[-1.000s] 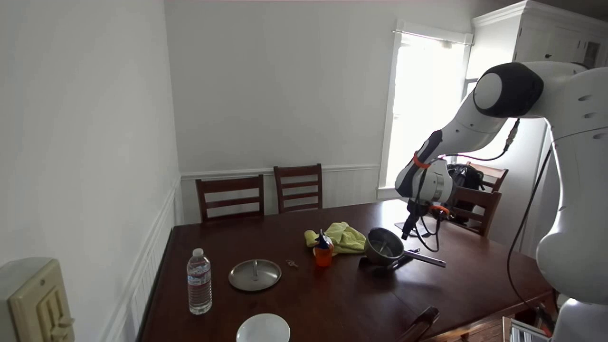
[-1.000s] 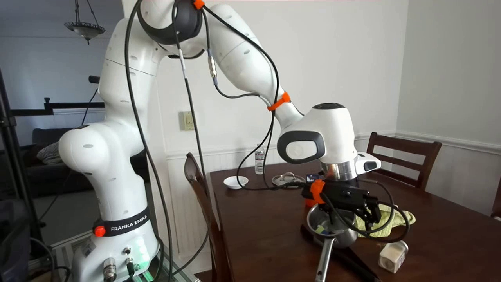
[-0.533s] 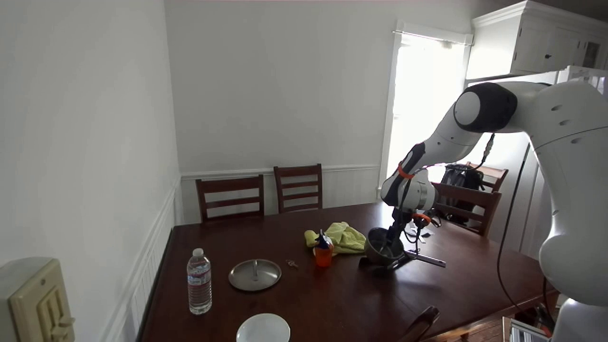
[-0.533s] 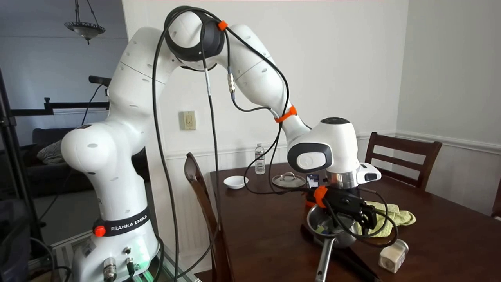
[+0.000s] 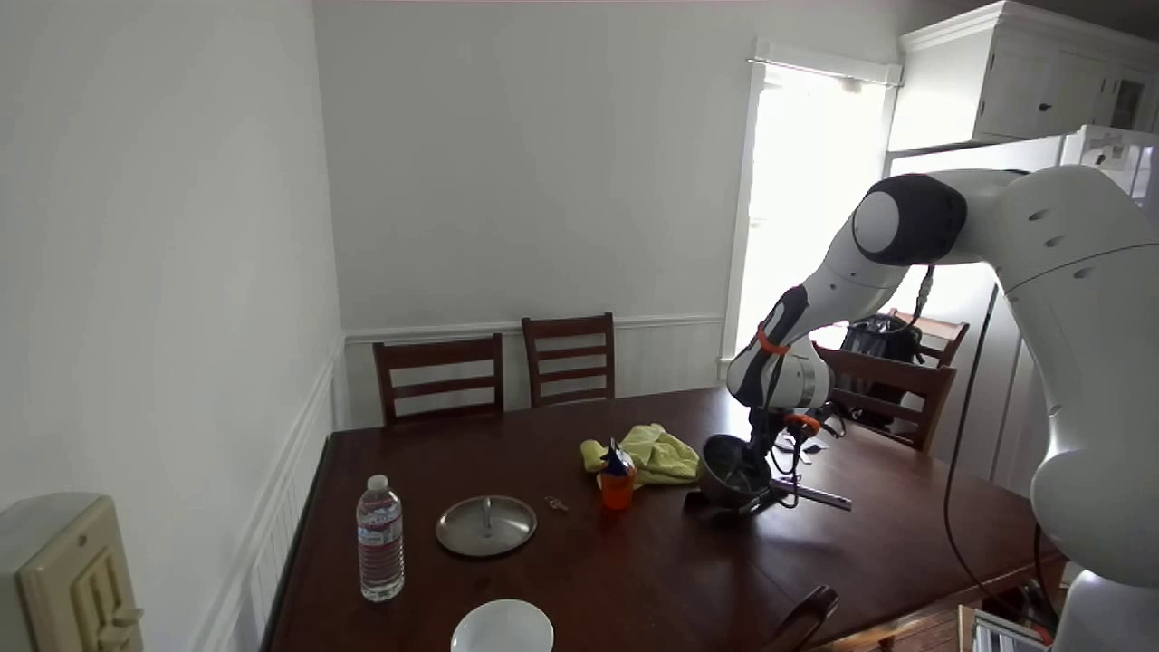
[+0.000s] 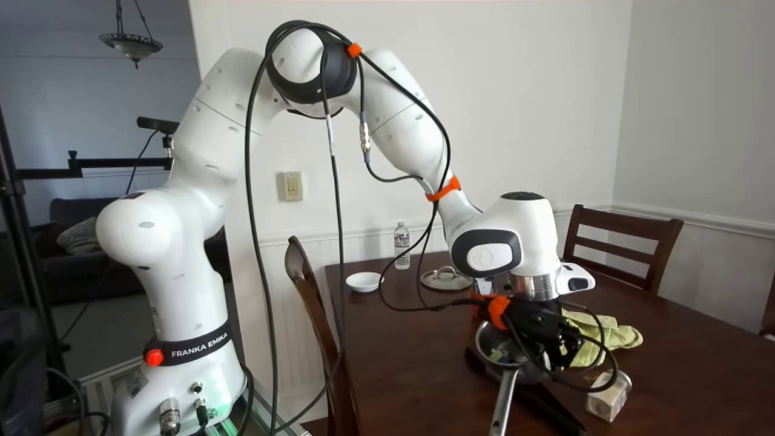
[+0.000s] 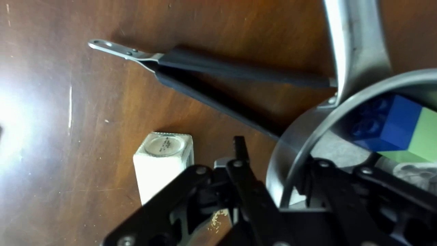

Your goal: Pick up the silver pot and move it to the left of the table

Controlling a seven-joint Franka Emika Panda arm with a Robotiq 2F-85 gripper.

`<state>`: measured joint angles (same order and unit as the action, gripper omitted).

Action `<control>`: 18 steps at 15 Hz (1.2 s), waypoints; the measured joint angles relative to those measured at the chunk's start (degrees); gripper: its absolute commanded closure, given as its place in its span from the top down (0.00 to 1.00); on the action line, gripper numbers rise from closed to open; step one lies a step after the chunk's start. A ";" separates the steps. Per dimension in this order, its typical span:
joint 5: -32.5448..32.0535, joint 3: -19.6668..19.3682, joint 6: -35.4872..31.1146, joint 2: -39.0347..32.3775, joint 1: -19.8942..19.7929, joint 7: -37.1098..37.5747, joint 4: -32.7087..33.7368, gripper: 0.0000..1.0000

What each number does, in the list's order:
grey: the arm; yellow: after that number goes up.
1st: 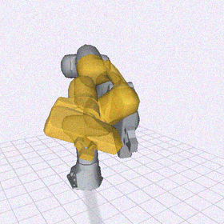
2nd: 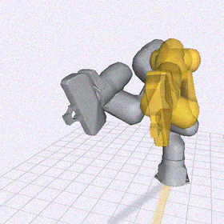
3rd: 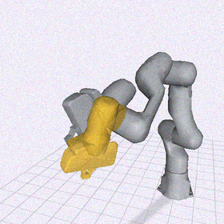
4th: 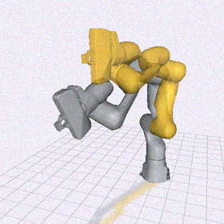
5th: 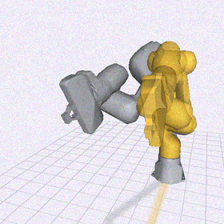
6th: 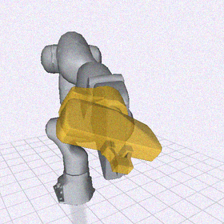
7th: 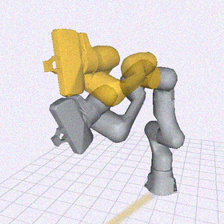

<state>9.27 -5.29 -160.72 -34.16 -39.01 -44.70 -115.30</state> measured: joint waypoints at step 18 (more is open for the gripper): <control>1.33 7.55 20.89 14.81 -8.50 -26.27 -2.10 0.01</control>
<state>10.60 2.26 -139.84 -19.35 -47.51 -70.97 -117.40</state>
